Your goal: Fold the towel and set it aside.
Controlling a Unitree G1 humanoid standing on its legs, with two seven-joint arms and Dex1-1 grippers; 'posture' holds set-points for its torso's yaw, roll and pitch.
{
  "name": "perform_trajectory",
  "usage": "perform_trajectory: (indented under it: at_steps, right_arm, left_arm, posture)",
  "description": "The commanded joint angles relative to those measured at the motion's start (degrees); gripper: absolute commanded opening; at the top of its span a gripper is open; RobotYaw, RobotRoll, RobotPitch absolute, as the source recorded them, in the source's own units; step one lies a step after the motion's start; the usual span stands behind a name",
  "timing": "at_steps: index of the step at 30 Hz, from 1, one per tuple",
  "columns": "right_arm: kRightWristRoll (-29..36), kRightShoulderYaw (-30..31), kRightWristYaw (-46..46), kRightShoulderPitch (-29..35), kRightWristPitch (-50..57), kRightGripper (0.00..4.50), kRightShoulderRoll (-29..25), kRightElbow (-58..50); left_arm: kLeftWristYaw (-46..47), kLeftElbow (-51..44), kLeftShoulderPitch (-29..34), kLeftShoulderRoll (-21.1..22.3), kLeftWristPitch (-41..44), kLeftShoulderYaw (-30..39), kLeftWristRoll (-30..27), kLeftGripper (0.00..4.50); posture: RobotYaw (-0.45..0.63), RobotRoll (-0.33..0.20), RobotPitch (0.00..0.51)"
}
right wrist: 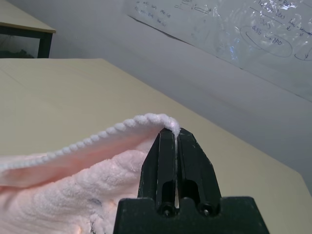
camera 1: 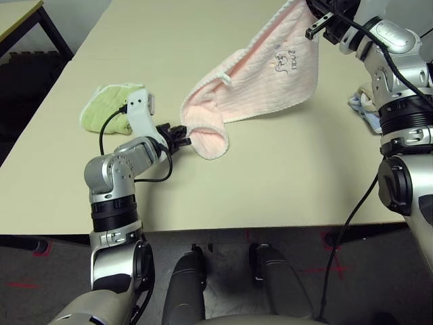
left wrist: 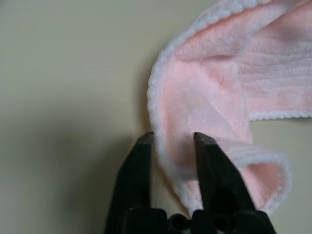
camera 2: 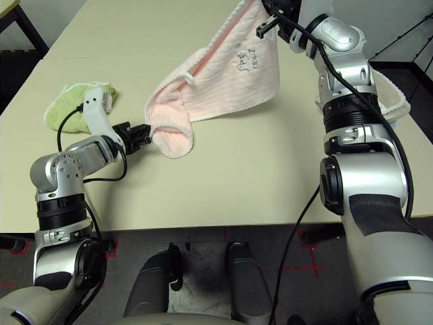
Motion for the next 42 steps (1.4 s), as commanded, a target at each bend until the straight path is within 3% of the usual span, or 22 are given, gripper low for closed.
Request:
perform_trajectory:
  at_steps: [1, 5, 21, 24, 34, 42]
  right_arm:
    - [-0.42, -0.08, 0.49, 0.10, -0.56, 0.00, -0.35, 0.45]
    - [-0.63, -0.04, 0.55, 0.21, -0.72, 0.00, -0.24, 0.46]
    - [-0.79, -0.04, 0.74, 0.38, -0.72, 0.00, -0.19, 0.09]
    - [-0.80, -0.07, 0.73, 0.49, -0.67, 0.00, -0.32, -0.13]
    - [-0.93, -0.26, 0.52, 0.72, -0.66, 0.00, -0.33, -0.29]
    - [-0.91, -0.35, 0.38, 1.14, -0.52, 0.00, -0.23, -0.60]
  left_arm:
    - [0.51, -1.65, 0.01, -0.78, 2.56, 1.13, -1.85, 3.07]
    - [1.21, -2.71, 0.29, -1.50, 4.27, 1.81, -2.54, 4.48]
    - [5.91, -1.06, -0.85, -6.58, 8.84, 8.81, -4.54, 4.48]
    - [5.98, -0.15, -0.76, -6.39, 8.21, 8.93, -4.16, 3.89]
    - [5.60, 1.46, -0.74, -5.39, 7.05, 8.89, -4.20, 0.04]
    - [4.97, 0.48, -1.07, -3.48, 4.88, 7.79, -3.55, 0.04]
  posture:
    - [-0.13, 0.000, 0.183]
    - [-0.13, 0.000, 0.185]
    - [-0.14, 0.000, 0.187]
    - [-0.14, 0.000, 0.186]
    - [-0.14, 0.000, 0.184]
    - [-0.14, 0.000, 0.182]
